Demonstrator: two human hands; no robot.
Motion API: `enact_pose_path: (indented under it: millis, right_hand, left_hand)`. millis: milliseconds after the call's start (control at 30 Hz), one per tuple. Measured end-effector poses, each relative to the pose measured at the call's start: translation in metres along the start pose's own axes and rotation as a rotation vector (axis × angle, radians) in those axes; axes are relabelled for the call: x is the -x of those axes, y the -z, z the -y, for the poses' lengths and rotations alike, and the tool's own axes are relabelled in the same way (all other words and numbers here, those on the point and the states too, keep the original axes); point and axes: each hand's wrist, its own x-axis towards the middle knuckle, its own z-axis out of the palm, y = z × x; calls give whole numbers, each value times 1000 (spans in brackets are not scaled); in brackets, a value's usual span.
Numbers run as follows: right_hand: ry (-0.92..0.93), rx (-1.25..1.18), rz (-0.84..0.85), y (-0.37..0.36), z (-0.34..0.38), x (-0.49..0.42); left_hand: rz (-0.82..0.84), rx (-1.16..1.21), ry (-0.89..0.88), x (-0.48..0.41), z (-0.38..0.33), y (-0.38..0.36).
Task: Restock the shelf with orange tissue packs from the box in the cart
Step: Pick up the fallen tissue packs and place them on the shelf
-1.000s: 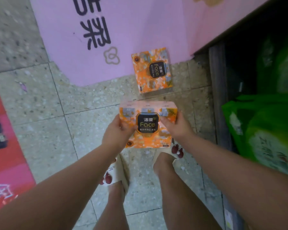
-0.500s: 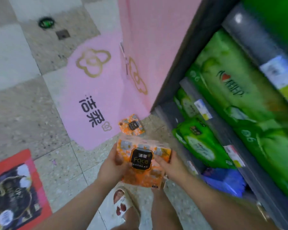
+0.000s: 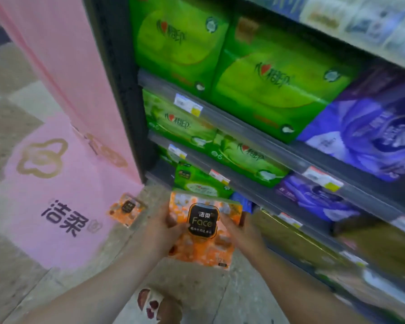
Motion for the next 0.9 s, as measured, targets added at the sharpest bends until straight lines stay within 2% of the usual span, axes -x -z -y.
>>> enact_pose_path:
  millis: [100, 233, 467, 700, 900]
  right_hand:
    - [35, -66, -163, 49, -26, 44]
    - [14, -153, -272, 118, -86, 116]
    - [23, -227, -603, 238, -205, 306]
    - [-85, -256, -955, 343, -279, 483]
    - [-78, -285, -1168, 413, -314, 572]
  left_hand:
    - [103, -41, -126, 38, -34, -34]
    - [194, -95, -265, 107, -55, -96]
    - [395, -188, -462, 295, -82, -219]
    - [621, -272, -718, 463, -136, -322]
    - [717, -283, -897, 563, -185, -384]
